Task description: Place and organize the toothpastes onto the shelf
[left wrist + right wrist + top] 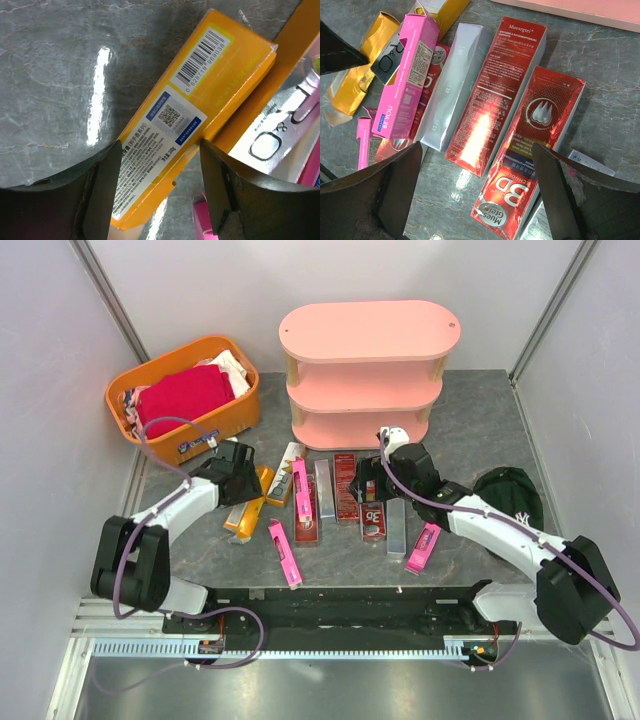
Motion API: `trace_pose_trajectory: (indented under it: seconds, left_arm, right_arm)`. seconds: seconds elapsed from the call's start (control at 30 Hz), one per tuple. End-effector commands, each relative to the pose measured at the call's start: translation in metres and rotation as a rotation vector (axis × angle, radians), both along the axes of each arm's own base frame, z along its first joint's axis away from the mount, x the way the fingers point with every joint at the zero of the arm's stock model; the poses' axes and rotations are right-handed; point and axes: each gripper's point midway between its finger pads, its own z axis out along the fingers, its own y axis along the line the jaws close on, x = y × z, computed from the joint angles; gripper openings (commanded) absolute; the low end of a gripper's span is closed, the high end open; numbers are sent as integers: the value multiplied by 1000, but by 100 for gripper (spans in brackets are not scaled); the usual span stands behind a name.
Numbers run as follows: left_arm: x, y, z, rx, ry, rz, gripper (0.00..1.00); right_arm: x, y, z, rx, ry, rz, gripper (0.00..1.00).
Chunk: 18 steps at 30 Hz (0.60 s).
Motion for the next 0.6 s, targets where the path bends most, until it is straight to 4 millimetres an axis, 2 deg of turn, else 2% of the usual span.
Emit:
trace_pose_trajectory:
  seconds: [0.0, 0.23, 0.37, 0.57]
  left_arm:
    - [-10, -5, -26, 28, 123, -43, 70]
    - [6, -17, -36, 38, 162, -86, 72]
    - [15, -16, -24, 97, 140, -85, 80]
    - [19, -19, -3, 98, 58, -88, 84]
  right_arm:
    - [9, 12, 23, 53, -35, 10, 99]
    - [11, 17, 22, 58, -23, 21, 99]
    - [10, 19, 23, 60, -17, 32, 99]
    - [11, 21, 15, 53, 2, 38, 99]
